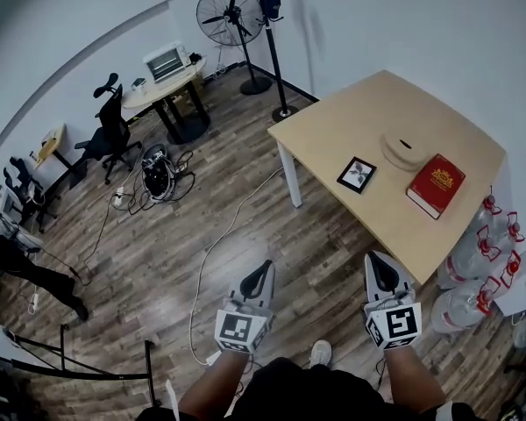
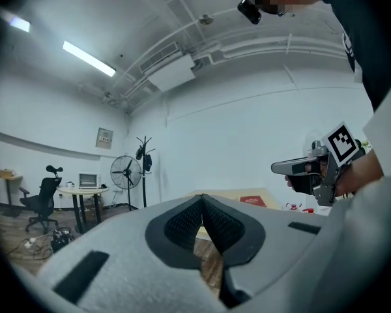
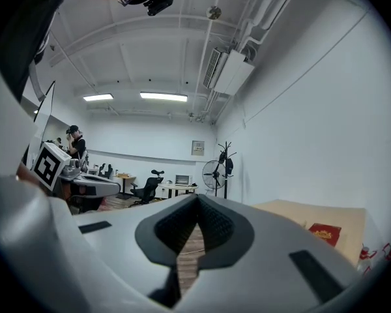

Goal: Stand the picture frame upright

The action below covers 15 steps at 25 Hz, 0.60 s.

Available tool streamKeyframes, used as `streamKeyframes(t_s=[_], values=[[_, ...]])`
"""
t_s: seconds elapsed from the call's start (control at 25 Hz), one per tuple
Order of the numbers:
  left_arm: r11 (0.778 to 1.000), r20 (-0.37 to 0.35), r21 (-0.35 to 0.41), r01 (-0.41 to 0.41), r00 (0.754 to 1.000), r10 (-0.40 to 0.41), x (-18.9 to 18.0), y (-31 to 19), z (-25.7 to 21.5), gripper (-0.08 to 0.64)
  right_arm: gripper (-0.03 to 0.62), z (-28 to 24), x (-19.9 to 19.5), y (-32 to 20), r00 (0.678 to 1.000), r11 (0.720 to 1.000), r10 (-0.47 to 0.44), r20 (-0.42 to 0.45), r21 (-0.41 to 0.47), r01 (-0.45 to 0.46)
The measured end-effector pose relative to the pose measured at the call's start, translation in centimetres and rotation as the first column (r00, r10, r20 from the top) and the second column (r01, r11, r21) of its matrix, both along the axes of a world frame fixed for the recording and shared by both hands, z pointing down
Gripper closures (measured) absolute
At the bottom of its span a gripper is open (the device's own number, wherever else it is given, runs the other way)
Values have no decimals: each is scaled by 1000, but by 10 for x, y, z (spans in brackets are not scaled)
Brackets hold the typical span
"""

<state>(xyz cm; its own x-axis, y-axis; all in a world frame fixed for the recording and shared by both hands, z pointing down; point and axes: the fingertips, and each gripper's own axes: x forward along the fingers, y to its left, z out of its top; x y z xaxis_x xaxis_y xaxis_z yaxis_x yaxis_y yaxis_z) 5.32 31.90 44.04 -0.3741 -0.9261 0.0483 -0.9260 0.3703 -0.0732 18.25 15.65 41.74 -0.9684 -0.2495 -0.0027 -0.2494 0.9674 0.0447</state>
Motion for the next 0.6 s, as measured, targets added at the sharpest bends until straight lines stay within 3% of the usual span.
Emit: streamKeyframes(t_s=[0.4, 0.6], values=[[999, -10, 13, 33, 999, -33, -53, -27, 4, 560, 583, 11, -43, -33, 1000, 1000, 14, -17, -8, -15], [1000, -24, 19, -7, 1000, 8, -92, -58, 9, 560, 583, 15, -82, -55, 999, 999, 43, -34, -4, -43]])
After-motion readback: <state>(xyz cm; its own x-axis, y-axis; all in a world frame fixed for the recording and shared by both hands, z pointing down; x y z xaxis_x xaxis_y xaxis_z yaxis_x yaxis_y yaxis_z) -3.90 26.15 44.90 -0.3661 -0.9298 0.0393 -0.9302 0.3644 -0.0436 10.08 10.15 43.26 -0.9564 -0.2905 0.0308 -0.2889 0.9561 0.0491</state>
